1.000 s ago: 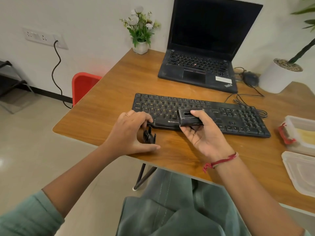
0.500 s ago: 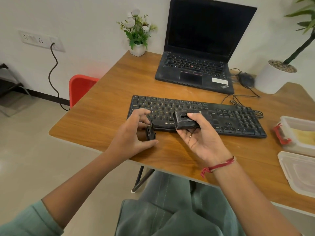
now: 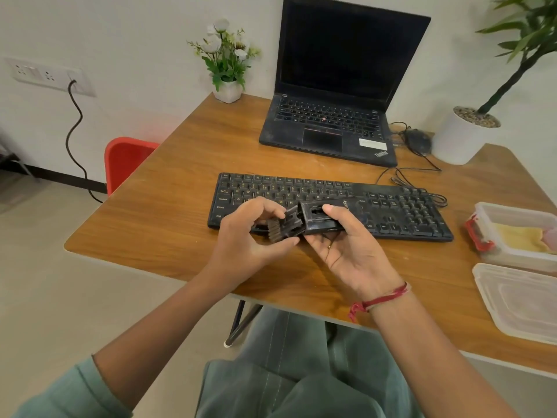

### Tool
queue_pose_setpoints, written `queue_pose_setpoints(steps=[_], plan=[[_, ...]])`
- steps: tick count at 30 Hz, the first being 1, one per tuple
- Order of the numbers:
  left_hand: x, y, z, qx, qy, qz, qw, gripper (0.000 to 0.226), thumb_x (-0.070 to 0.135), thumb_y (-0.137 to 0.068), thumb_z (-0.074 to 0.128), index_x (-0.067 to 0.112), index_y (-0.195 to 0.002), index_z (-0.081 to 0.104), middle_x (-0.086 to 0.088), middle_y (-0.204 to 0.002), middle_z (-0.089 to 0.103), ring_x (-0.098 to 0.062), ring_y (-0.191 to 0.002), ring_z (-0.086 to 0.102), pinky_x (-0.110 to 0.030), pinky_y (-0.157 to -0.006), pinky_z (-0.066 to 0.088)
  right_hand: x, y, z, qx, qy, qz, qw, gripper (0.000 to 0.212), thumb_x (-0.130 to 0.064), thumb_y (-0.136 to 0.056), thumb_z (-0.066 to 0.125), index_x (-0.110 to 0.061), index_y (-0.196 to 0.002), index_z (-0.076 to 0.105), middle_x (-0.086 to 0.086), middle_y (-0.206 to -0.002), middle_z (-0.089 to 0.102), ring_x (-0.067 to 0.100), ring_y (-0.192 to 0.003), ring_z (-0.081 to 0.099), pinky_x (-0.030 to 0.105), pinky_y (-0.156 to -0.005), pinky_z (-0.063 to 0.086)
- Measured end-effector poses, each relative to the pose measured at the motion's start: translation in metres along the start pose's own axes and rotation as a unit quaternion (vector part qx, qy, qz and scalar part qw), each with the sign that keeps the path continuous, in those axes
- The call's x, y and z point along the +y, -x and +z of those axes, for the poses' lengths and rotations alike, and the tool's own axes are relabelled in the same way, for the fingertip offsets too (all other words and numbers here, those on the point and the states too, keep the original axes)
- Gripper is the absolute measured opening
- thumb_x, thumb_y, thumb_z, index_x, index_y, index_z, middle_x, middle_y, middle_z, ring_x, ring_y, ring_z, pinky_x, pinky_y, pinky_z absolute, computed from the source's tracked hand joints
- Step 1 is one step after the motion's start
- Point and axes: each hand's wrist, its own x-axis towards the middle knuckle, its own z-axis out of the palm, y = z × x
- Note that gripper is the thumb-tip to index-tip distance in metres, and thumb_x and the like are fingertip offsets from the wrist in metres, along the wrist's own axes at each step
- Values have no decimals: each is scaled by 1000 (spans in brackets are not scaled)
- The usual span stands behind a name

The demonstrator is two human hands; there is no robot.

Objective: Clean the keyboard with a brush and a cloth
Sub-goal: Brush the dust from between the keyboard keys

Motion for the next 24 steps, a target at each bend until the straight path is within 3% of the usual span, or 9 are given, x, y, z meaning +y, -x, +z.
queue_pose_setpoints(steps=[6, 15, 19, 24], plan=[[3, -6, -2, -23, -50, 16, 998, 36, 29, -67, 87, 15, -97, 72, 9, -107, 65, 10, -106, 56, -7, -93, 39, -3, 0, -6, -3, 5, -7, 1000, 12, -9, -83, 65, -5, -93, 61, 15, -89, 69, 22, -75, 70, 27, -62, 59], [12, -14, -9, -46, -45, 45, 997, 34, 22, -71, 85, 24, -102, 71, 9, -110, 64, 5, -107, 57, -8, -89, 44, -12, 3, -9, -21, 5, 3, 1000, 29, -14, -68, 69, -6, -94, 59, 13, -86, 69, 19, -68, 69, 26, -58, 59], [15, -12, -6, -40, -43, 42, 997, 34, 29, -71, 81, 27, -103, 71, 7, -110, 65, 1, -108, 58, -10, -90, 45, -11, 3, -8, -19, 33, 3, 999, 29, -15, -67, 70, -5, -92, 61, 13, -84, 68, 19, -67, 69, 26, -56, 58], [16, -11, -1, -24, -43, 57, 997, 56, 37, -67, 85, 18, -115, 66, 10, -115, 61, 5, -109, 56, -10, -91, 44, -6, 6, -5, -27, 53, 4, 998, 32, -14, -66, 71, -3, -94, 61, 17, -89, 69, 25, -77, 68, 26, -55, 58]])
